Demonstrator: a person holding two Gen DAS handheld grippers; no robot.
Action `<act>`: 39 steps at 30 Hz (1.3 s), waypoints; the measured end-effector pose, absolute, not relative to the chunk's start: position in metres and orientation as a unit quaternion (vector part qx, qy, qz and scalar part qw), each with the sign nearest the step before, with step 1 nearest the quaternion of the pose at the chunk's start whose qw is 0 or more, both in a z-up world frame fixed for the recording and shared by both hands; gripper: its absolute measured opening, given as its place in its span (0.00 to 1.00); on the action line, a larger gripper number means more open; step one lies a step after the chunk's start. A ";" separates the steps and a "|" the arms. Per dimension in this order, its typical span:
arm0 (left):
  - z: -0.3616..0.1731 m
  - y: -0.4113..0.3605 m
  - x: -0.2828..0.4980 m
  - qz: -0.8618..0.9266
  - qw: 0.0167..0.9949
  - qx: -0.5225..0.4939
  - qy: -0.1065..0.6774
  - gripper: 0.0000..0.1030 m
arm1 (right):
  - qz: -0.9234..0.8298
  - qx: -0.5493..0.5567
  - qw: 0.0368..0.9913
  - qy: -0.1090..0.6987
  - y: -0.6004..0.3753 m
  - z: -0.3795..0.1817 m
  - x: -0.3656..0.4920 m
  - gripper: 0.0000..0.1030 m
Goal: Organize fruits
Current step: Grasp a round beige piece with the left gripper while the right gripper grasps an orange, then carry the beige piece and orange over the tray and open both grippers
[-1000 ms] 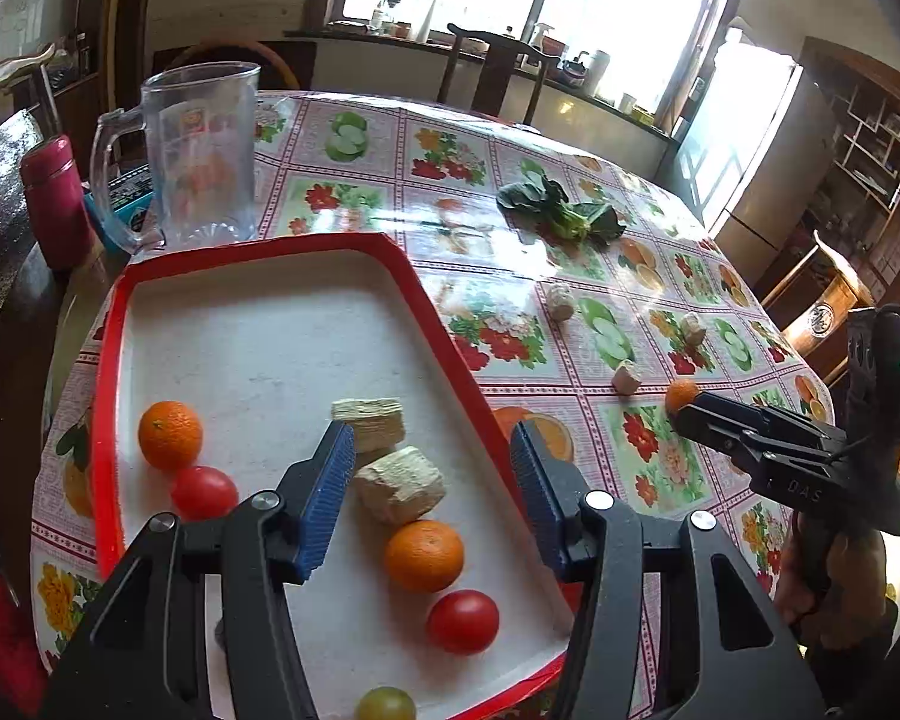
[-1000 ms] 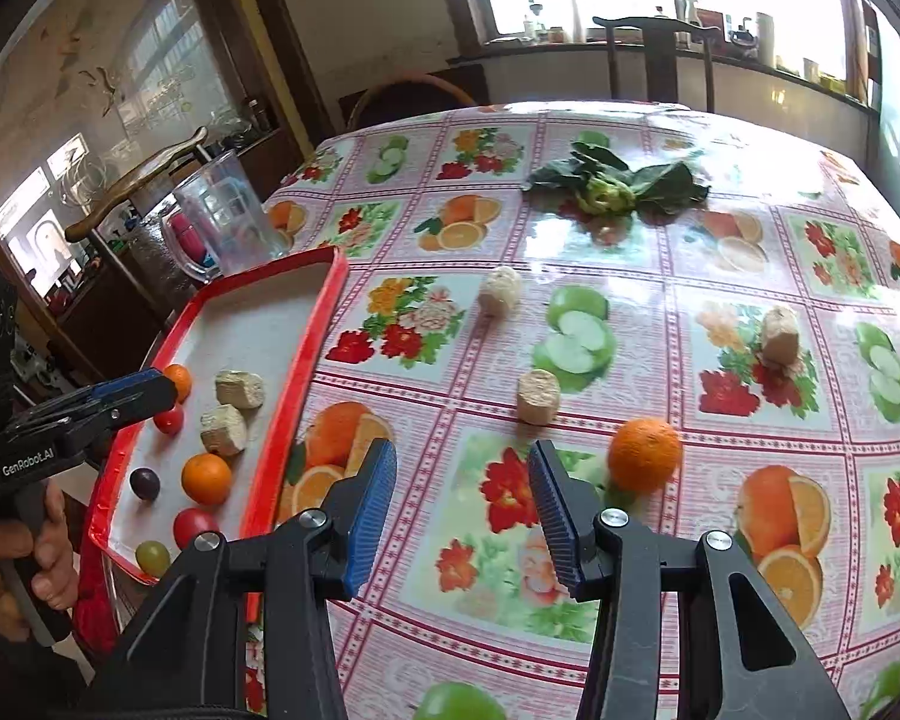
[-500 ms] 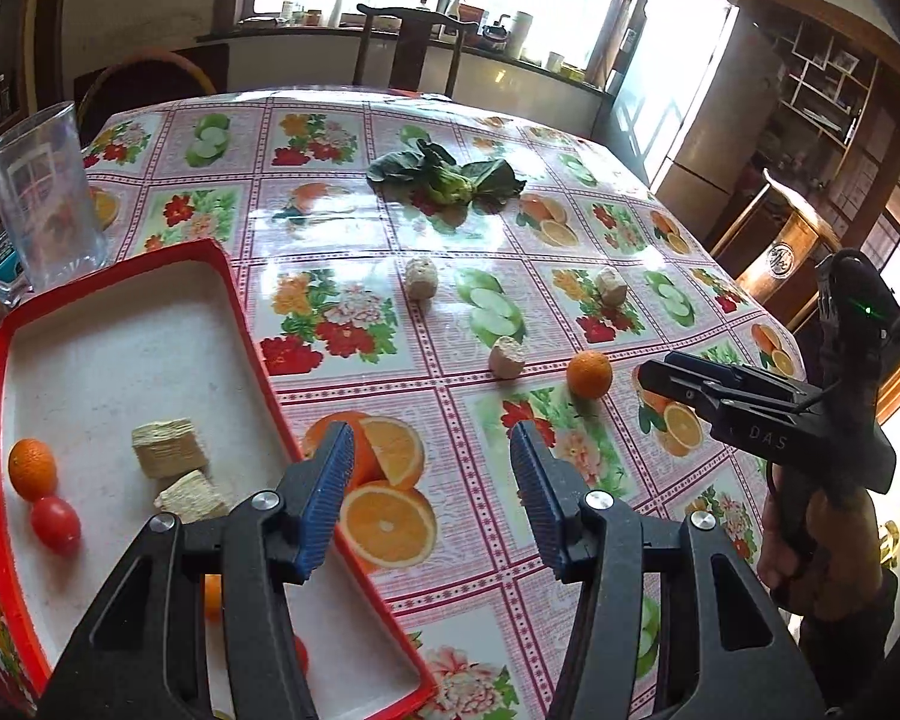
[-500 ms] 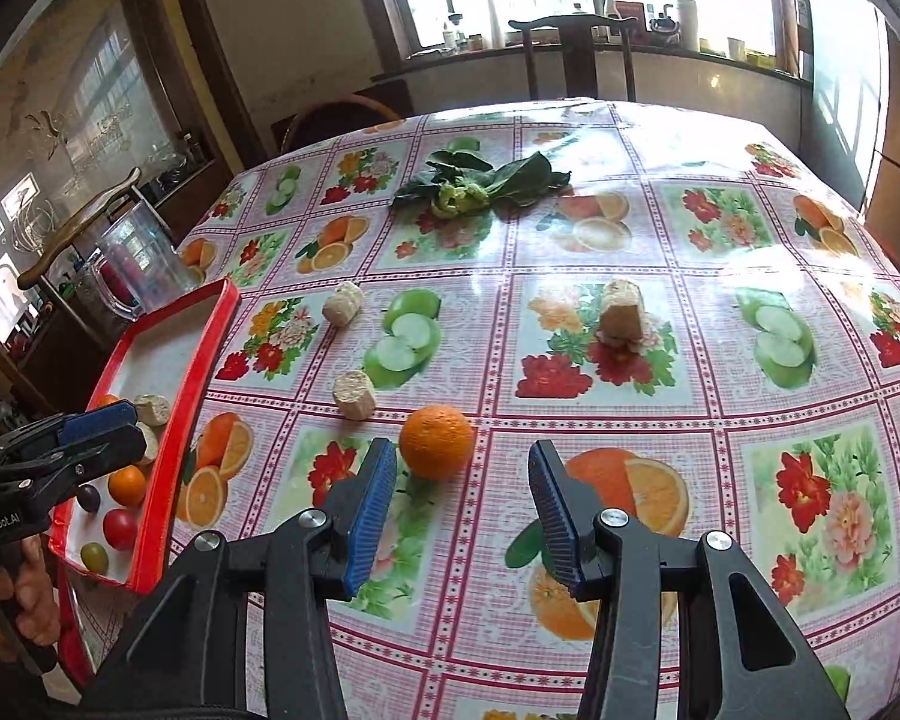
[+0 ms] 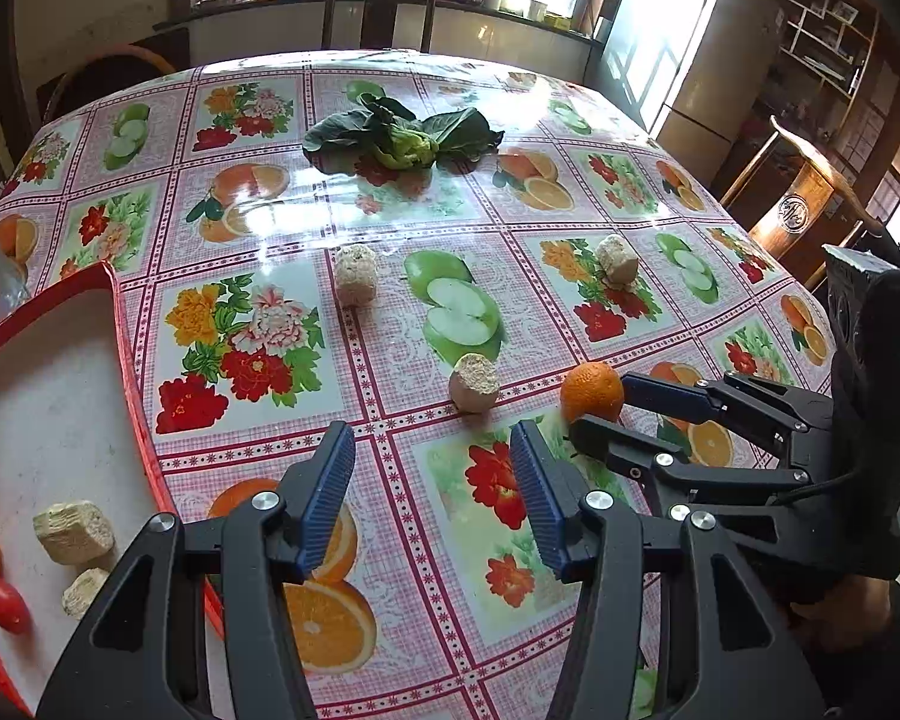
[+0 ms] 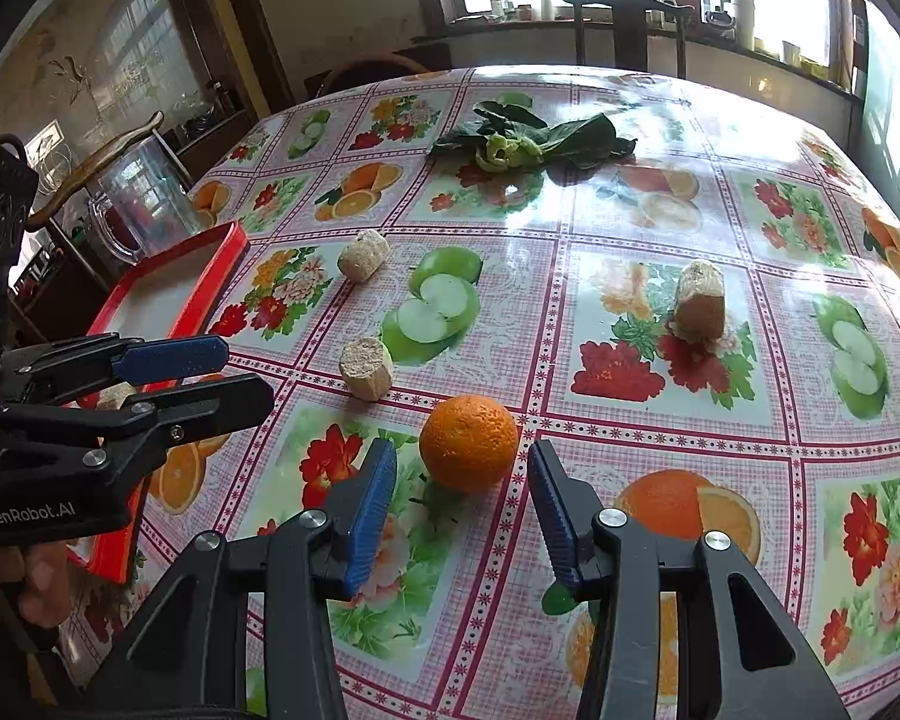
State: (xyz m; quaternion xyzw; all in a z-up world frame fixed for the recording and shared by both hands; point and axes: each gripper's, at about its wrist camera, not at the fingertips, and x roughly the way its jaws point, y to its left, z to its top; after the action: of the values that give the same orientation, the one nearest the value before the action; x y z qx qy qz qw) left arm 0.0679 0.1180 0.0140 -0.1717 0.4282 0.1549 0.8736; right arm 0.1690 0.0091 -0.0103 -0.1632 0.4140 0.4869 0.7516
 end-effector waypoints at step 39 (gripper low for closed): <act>0.018 0.107 0.057 0.151 0.886 -0.163 0.408 0.20 | 0.499 -0.110 0.765 0.392 -0.027 0.025 0.150 0.33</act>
State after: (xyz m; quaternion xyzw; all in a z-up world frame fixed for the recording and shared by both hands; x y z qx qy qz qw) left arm 0.0573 0.1075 0.0179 -0.1628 0.4080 0.1510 0.8856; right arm 0.1501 -0.0275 0.0247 -0.1103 0.3916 0.4985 0.7655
